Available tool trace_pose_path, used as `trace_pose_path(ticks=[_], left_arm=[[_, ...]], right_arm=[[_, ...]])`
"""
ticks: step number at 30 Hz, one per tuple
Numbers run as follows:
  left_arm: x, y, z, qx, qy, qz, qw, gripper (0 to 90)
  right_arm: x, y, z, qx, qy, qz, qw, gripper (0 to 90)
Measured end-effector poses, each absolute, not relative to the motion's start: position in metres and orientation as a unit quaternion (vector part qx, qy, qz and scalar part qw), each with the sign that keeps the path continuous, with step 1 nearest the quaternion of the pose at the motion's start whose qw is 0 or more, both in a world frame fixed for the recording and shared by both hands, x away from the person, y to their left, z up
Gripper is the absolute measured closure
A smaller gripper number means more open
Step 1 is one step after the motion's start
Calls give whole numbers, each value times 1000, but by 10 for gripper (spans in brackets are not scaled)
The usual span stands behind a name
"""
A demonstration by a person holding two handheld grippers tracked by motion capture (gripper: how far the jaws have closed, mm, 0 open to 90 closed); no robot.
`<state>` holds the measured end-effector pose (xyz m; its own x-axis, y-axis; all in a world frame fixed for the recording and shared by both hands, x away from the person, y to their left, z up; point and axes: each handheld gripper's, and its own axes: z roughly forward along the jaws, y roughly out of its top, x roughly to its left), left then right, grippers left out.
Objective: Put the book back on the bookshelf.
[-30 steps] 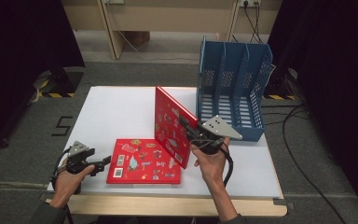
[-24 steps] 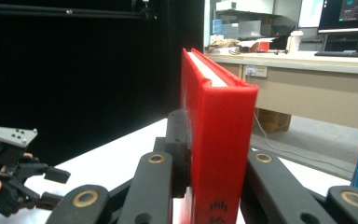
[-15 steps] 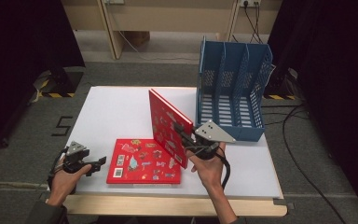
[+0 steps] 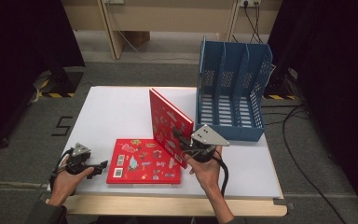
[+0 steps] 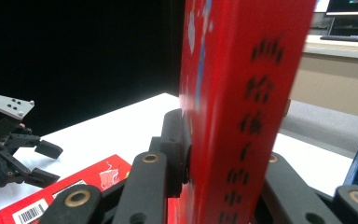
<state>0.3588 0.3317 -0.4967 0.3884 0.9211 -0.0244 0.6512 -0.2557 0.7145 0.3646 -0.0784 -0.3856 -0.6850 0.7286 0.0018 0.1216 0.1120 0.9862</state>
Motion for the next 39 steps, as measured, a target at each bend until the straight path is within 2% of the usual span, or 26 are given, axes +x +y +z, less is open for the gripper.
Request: trace_pose_path(ticks=[39], left_arm=[[358, 330, -498, 769, 512, 200, 327, 157]], right_arm=[[380, -63, -427, 304, 703, 598, 236, 734]])
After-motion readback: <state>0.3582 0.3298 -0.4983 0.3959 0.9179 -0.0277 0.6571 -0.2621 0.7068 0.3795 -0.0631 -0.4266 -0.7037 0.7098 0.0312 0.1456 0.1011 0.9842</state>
